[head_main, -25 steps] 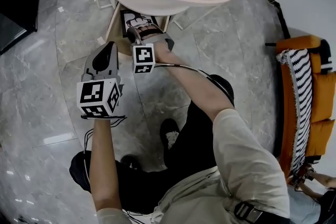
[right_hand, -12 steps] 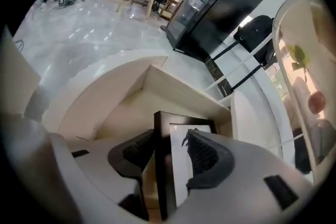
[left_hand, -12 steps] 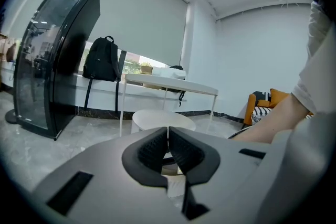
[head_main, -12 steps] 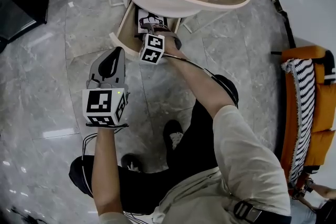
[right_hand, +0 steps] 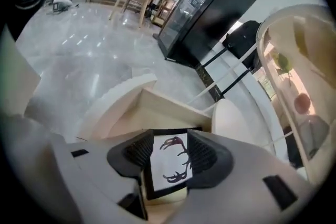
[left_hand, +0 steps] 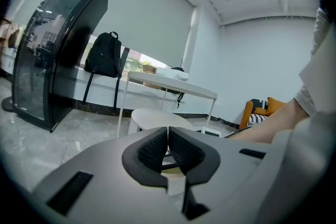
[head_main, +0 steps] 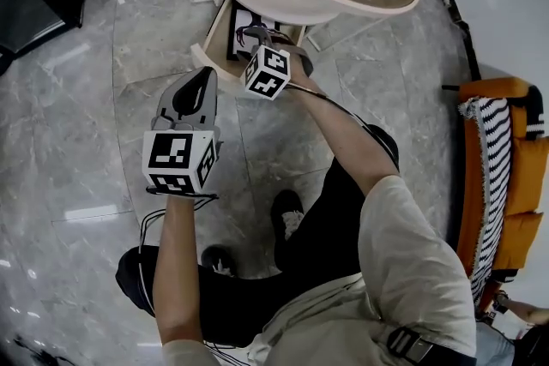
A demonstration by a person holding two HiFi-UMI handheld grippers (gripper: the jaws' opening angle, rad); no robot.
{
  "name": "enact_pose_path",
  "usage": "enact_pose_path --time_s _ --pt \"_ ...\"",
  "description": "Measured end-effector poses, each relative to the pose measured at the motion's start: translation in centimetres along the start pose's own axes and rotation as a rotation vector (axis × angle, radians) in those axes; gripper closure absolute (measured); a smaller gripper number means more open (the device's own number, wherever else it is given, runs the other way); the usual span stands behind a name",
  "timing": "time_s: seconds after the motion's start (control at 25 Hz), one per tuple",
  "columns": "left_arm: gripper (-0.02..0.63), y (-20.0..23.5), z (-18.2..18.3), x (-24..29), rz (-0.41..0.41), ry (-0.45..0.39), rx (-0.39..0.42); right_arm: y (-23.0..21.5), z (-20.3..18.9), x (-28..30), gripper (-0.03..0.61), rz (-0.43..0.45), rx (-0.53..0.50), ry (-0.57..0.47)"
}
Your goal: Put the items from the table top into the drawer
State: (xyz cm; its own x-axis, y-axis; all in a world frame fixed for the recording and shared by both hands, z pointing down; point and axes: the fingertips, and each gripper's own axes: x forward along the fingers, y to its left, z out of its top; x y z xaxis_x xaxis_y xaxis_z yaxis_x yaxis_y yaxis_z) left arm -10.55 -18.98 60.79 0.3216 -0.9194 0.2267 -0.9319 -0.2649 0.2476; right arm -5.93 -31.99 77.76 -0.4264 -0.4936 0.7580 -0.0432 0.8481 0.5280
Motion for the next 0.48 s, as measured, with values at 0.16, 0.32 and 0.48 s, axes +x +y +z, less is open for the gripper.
enact_pose_path --time_s 0.16,0.32,0.48 --pt "0.591 -0.3 0.8 -0.4 -0.021 0.001 0.048 -2.0 3.5 -4.1 0.365 -0.071 0.042 -0.102" --pt "0.591 0.1 0.7 -0.5 -0.009 0.022 0.012 -4.5 6.9 -9.4 0.367 -0.161 0.091 -0.200" --pt "0.591 0.1 0.6 -0.5 -0.008 0.032 -0.005 -6.4 9.5 -14.0 0.374 -0.240 0.100 -0.263"
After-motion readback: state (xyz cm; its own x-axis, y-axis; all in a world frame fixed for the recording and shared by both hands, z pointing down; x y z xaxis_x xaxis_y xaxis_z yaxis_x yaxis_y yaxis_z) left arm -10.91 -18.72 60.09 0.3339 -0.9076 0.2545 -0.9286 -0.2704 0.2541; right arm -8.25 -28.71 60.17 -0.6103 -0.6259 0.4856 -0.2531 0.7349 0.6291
